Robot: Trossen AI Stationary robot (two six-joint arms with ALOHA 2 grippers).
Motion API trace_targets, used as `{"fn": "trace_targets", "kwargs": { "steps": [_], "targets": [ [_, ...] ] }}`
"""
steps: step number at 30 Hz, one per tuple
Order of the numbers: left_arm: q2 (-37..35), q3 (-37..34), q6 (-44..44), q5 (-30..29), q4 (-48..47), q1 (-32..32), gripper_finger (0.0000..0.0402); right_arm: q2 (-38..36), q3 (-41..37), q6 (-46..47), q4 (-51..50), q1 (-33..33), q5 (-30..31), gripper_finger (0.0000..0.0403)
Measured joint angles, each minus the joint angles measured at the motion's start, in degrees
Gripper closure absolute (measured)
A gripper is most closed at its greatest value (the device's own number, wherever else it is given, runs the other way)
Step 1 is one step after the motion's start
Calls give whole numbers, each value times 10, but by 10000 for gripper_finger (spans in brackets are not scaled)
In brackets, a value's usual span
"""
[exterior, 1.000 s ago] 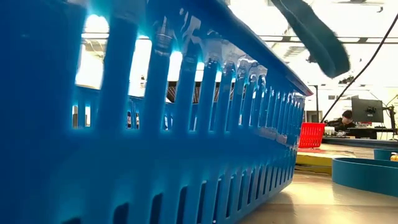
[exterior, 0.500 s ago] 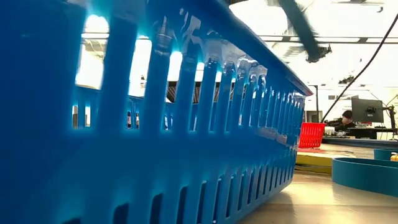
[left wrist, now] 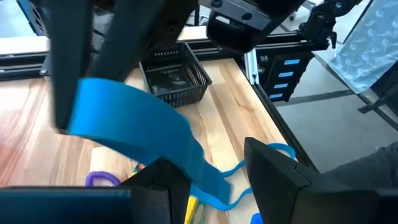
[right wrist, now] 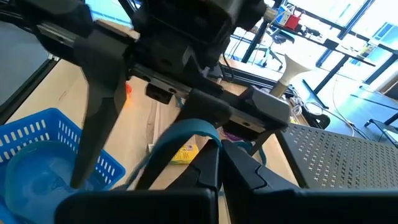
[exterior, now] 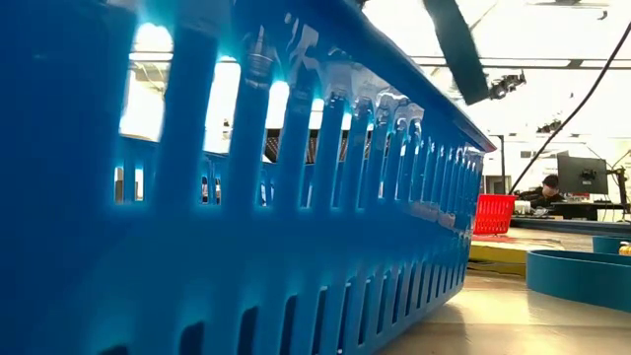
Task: Pick & Place Office Desk Supplies
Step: Put the blue rubber band into the blue bin
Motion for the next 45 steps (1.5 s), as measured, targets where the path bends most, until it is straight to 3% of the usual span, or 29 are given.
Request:
{"fn": "trace_targets", "kwargs": {
  "steps": [7, 15, 19, 24, 29, 33, 41, 45],
  "targets": [
    [0, 0, 19, -5, 1, -12, 299, 0, 0, 1, 1, 0, -2, 401],
    [0, 0, 68, -107, 1, -39, 393, 0, 0, 17, 1, 0, -57, 401],
    [0, 0, 109, -113, 1, -54, 399, 0, 0, 24, 1, 0, -81, 401],
    [0, 0, 114, -122, 1, -66, 399, 2, 0, 31, 3, 0, -174, 401],
    [-1, 0, 110, -122, -11, -68, 400, 18, 0, 61, 32, 0, -183, 392],
    [-1, 0, 91, -122, -16, -68, 400, 38, 0, 89, 32, -7, -179, 350],
    [-6, 0, 65, -118, -48, -73, 401, 54, -1, 79, 48, -14, -121, 215],
    [-40, 0, 15, -59, -103, -80, 401, 54, -1, 71, 80, -14, -125, 171]
  ]
}}
